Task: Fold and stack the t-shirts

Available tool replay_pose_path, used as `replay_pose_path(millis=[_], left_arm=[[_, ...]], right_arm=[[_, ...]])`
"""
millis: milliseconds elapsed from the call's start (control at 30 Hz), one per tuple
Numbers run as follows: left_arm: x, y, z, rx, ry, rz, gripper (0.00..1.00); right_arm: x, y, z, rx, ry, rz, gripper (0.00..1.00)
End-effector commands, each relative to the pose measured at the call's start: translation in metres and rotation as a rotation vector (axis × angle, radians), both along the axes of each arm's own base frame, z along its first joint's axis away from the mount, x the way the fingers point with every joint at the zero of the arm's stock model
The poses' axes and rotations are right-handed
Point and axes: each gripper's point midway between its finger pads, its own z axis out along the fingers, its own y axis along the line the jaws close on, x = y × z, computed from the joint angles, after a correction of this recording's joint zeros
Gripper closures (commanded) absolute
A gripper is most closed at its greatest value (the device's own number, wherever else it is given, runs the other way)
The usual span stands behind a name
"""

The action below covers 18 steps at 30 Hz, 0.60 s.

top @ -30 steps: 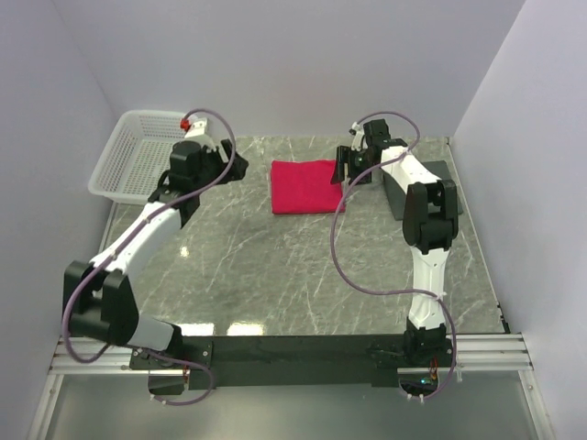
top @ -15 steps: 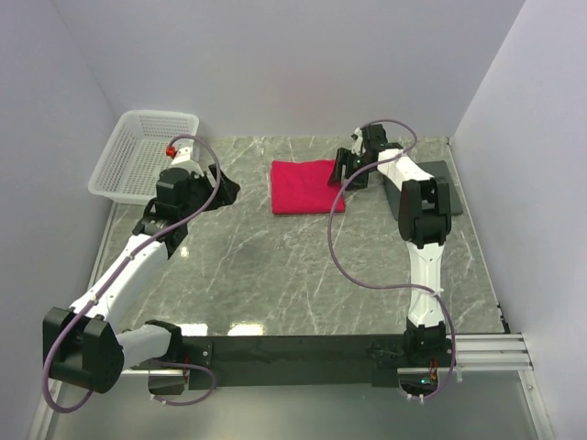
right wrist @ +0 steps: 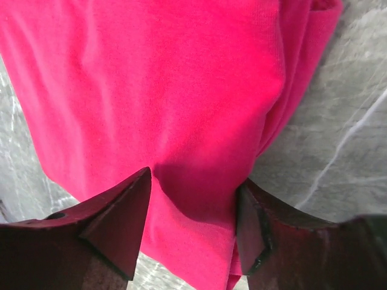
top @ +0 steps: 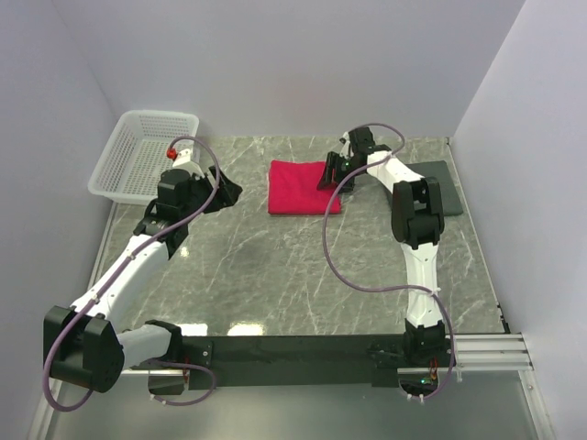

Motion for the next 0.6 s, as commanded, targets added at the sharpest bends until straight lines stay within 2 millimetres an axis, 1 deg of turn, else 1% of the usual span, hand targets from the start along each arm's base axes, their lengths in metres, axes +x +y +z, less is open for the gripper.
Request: replay_pose_path(millis=[0, 33, 133, 167, 233, 267, 333, 367, 467, 567], left_arm=[[-0.003, -0.002, 0.008, -0.035, -0.022, -0.009, 0.22], [-0.004, -0.002, 0.008, -0.035, -0.022, -0.009, 0.22], [-0.005, -0.002, 0.007, -0.041, -0.015, -0.006, 0.22], [-0.006, -0.002, 0.007, -0.043, -0.009, -0.005, 0.22], [-0.007, -0.002, 0.009, -0.044, -0.01, -0.003, 0.23], [-0.007, -0.002, 0.01, -0.047, -0.012, -0.002, 0.23], [-0.009, -0.001, 0.012, -0.049, -0.013, 0.002, 0.23], [-0.009, -0.001, 0.012, -0.051, -0.011, 0.001, 0.23], [-0.012, -0.001, 0.014, -0.056, -0.013, 0.001, 0.23], [-0.014, -0.001, 0.018, -0.065, -0.026, -0.001, 0.23]], right_arm=[[-0.011, -0.003, -0.025, -0.032, 0.076, -0.036, 0.39], [-0.01, -0.003, -0.026, -0.031, 0.076, -0.038, 0.41], [-0.009, 0.003, -0.027, 0.003, 0.085, -0.032, 0.51], [-0.009, 0.005, -0.026, 0.014, 0.088, -0.03, 0.59], [-0.007, 0.008, -0.024, 0.037, 0.083, -0.018, 0.68], [-0.006, 0.009, -0.022, 0.047, 0.074, -0.007, 0.77], [-0.004, 0.012, -0.014, 0.083, 0.058, 0.013, 0.86], [-0.001, 0.009, -0.011, 0.09, 0.048, 0.011, 1.0], [0.003, 0.007, 0.012, 0.143, -0.001, 0.042, 1.0], [0.004, 0.006, 0.043, 0.195, -0.069, 0.094, 1.0]])
